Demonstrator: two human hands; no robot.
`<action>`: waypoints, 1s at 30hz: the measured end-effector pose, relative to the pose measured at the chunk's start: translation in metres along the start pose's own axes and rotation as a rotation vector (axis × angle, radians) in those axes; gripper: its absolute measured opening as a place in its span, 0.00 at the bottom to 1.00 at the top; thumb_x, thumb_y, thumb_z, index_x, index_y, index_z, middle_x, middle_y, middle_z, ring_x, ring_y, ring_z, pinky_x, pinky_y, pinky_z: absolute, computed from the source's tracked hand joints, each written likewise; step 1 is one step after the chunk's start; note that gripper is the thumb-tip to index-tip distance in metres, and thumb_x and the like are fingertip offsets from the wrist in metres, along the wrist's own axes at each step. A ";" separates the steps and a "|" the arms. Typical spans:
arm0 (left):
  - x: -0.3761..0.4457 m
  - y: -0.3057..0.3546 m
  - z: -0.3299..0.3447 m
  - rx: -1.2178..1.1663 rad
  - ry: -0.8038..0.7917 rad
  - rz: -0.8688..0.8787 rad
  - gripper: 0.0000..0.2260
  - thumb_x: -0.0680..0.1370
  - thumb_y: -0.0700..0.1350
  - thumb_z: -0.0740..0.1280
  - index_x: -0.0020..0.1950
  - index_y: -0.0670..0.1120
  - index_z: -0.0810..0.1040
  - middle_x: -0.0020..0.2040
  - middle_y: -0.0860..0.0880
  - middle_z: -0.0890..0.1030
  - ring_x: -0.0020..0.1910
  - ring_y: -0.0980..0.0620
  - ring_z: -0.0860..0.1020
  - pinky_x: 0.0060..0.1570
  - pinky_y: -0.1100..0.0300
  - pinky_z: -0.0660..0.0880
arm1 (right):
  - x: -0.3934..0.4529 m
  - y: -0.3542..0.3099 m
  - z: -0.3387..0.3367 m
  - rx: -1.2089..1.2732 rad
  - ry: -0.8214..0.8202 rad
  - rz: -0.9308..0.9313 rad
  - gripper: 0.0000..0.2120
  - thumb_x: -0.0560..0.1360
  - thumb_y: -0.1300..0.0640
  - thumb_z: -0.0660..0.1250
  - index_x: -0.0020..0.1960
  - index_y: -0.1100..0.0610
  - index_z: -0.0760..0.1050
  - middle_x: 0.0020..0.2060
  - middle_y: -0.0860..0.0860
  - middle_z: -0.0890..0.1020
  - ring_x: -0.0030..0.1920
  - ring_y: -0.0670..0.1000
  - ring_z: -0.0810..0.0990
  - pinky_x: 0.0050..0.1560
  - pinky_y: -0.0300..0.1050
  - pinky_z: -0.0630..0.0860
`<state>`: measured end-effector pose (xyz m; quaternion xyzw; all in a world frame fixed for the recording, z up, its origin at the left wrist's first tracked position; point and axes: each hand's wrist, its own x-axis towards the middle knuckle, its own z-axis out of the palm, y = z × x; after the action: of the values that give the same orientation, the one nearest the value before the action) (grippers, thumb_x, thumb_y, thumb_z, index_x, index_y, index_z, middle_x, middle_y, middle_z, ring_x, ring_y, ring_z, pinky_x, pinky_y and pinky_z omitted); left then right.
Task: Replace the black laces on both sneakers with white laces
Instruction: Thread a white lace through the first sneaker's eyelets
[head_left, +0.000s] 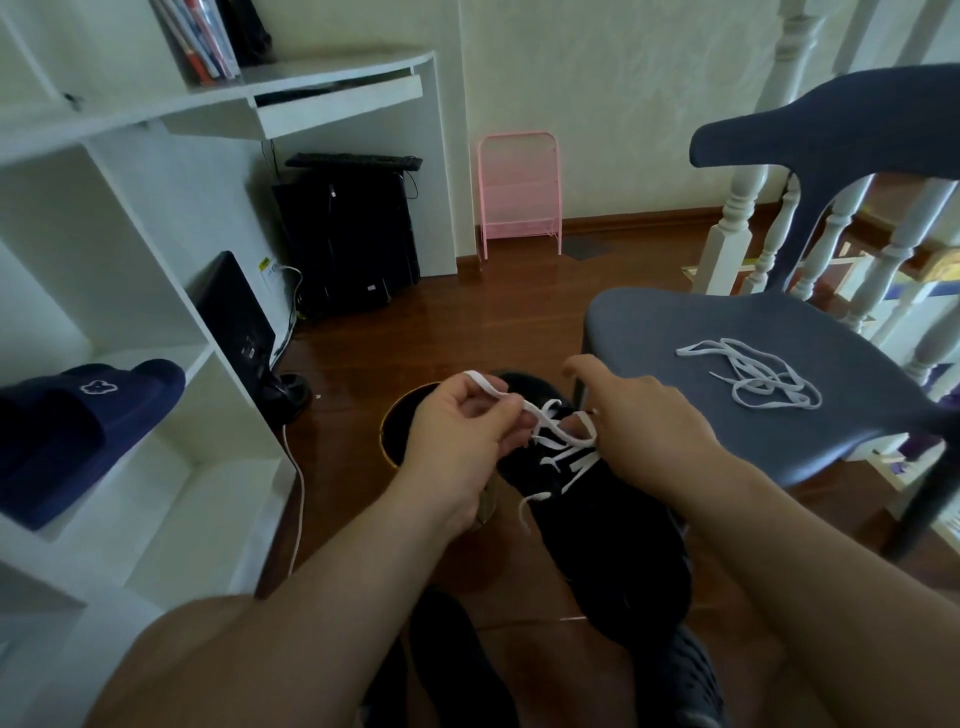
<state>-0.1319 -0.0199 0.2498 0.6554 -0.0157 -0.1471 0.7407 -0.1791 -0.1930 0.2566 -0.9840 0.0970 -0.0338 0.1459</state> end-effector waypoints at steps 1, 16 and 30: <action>-0.001 -0.004 0.004 0.041 -0.010 0.016 0.02 0.82 0.35 0.70 0.52 0.41 0.80 0.46 0.42 0.87 0.46 0.46 0.88 0.49 0.55 0.85 | -0.001 -0.002 0.000 0.006 -0.008 -0.036 0.21 0.82 0.56 0.61 0.69 0.39 0.59 0.49 0.58 0.79 0.45 0.65 0.76 0.45 0.59 0.79; -0.006 -0.004 0.007 0.312 -0.195 0.093 0.10 0.82 0.39 0.69 0.56 0.55 0.82 0.48 0.50 0.87 0.48 0.50 0.87 0.51 0.50 0.85 | -0.006 -0.008 0.009 -0.081 0.117 -0.168 0.09 0.82 0.56 0.62 0.56 0.43 0.73 0.33 0.46 0.69 0.37 0.55 0.71 0.28 0.44 0.59; 0.004 0.015 -0.017 0.016 0.042 0.066 0.05 0.83 0.38 0.68 0.54 0.45 0.83 0.47 0.45 0.84 0.42 0.52 0.84 0.48 0.59 0.84 | 0.003 -0.001 0.006 -0.051 0.104 -0.147 0.15 0.84 0.45 0.63 0.68 0.40 0.65 0.44 0.53 0.80 0.43 0.62 0.77 0.37 0.53 0.76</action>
<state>-0.1212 -0.0030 0.2608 0.6632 -0.0231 -0.1087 0.7402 -0.1758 -0.1911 0.2508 -0.9887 0.0330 -0.0931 0.1124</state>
